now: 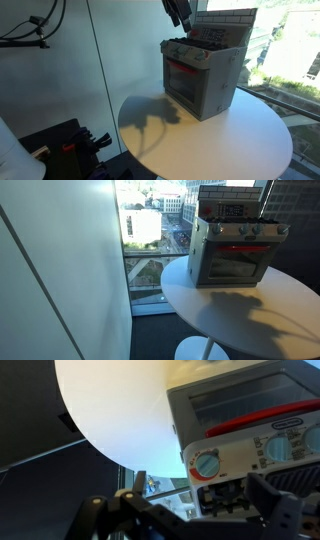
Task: Turn the knob on the far right to the left
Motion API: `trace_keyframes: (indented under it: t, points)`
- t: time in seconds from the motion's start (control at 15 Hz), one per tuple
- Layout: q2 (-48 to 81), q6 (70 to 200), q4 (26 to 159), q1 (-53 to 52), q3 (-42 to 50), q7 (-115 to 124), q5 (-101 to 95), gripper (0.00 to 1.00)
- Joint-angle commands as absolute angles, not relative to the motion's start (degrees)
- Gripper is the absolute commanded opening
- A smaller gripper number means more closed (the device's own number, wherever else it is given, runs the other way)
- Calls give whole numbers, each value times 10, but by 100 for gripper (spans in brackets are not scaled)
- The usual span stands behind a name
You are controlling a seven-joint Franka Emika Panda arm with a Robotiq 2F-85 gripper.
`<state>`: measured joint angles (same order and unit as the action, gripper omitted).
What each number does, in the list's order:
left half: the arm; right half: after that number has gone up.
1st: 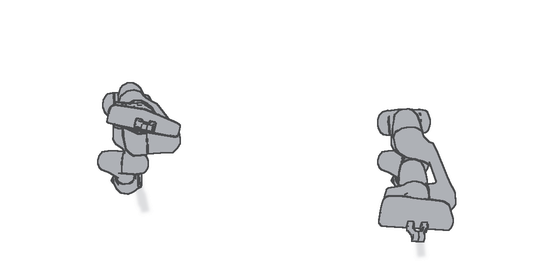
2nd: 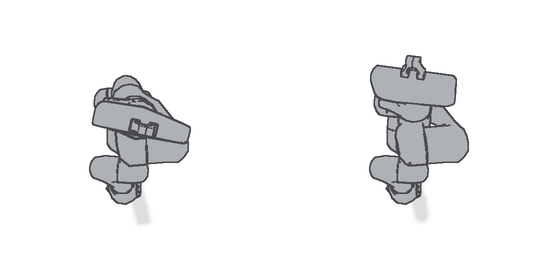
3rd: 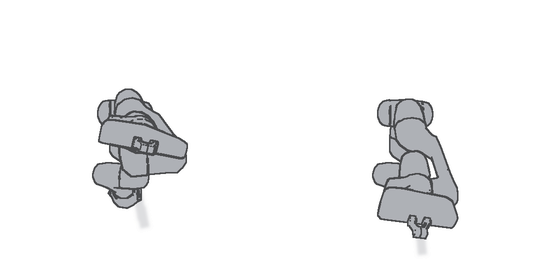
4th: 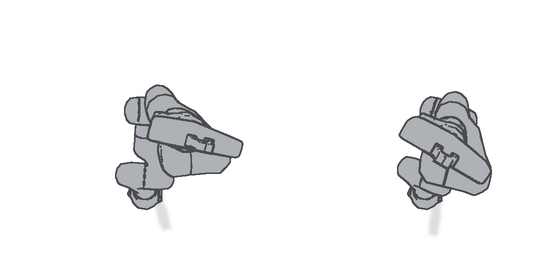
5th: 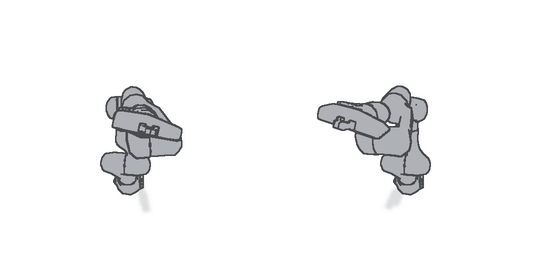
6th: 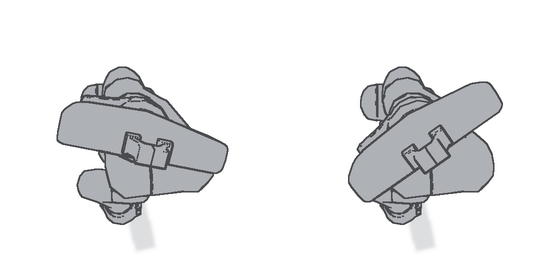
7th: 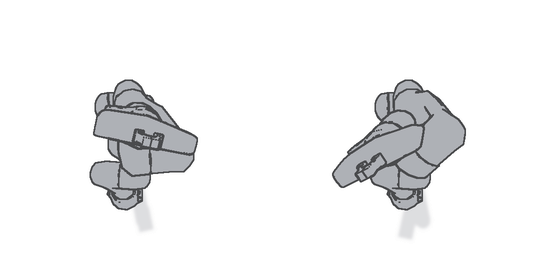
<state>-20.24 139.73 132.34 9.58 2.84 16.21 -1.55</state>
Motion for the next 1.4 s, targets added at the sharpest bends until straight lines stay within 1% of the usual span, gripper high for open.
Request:
trace_keyframes:
  t: [0.0,0.67,1.33]
  points:
    - [-208,1448,1349,102,29,197,-1,100]
    - [-176,1561,1381,98,36,217,80,100]
    - [-113,1614,1359,88,40,221,132,100]
